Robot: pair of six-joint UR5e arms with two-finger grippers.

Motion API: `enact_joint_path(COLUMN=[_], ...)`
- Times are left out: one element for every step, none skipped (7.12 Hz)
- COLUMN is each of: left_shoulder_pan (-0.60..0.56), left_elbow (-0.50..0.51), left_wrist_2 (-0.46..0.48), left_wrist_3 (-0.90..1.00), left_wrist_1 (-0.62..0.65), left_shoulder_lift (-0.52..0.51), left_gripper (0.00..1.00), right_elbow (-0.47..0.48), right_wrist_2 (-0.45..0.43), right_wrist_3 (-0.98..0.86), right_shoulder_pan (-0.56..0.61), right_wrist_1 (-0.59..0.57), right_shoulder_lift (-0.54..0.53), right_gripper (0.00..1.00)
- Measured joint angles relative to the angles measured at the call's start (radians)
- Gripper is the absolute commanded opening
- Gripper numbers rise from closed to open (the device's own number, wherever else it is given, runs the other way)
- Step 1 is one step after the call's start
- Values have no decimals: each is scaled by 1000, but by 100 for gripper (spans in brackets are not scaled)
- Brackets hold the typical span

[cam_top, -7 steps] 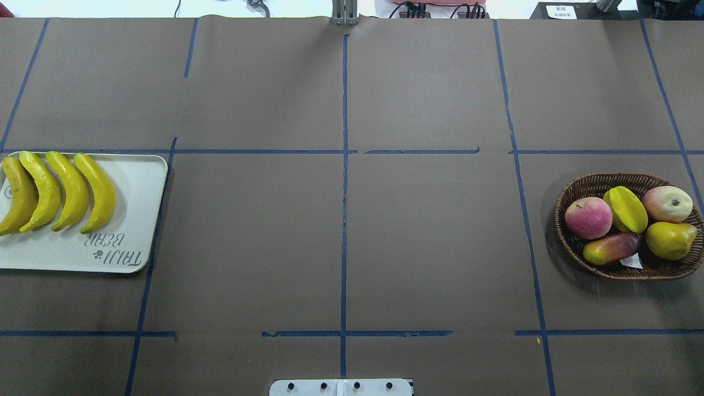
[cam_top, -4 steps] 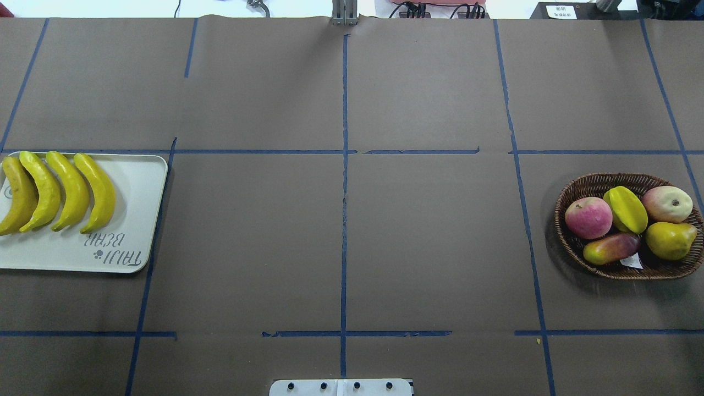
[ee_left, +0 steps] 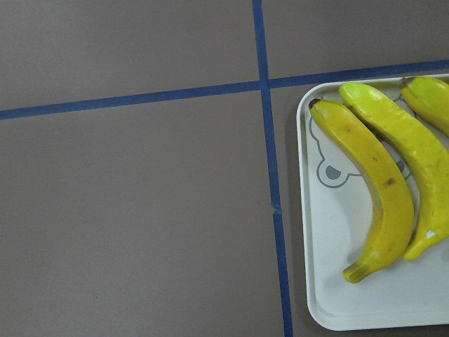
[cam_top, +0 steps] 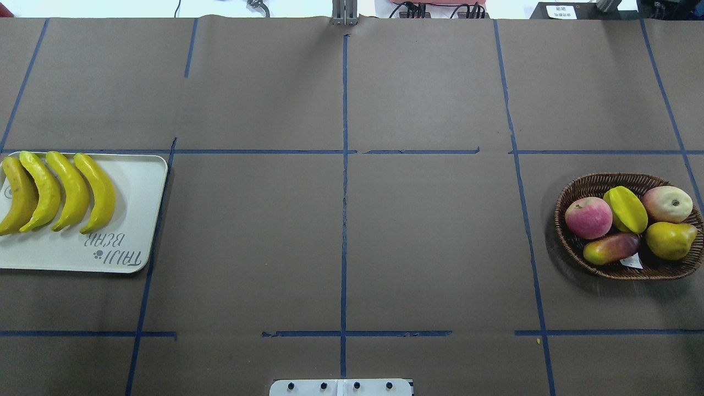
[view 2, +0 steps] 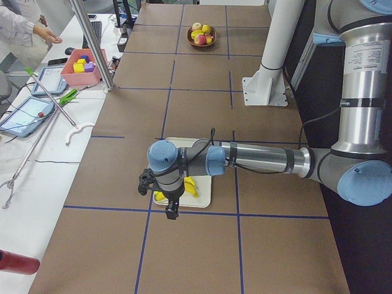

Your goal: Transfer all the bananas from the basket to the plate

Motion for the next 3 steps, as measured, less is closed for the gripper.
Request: enact_joint_path(left_shoulder_pan=[0,0,0], left_elbow=[0,0,0], left_wrist_2=[0,0,0], left_wrist_3=[0,0,0], left_wrist_1=[0,1,1], left_shoulder_lift=[0,0,1], left_gripper=[100,100,100], right_elbow=[0,2,4], right_wrist_2=[1,1,1], right_wrist_3=[-1,-2,-3], right_shoulder_pan=[0,11,30], right_wrist_1=[0,0,1], right_shoulder_lift=[-13,-32,-49], right_gripper=[99,99,99])
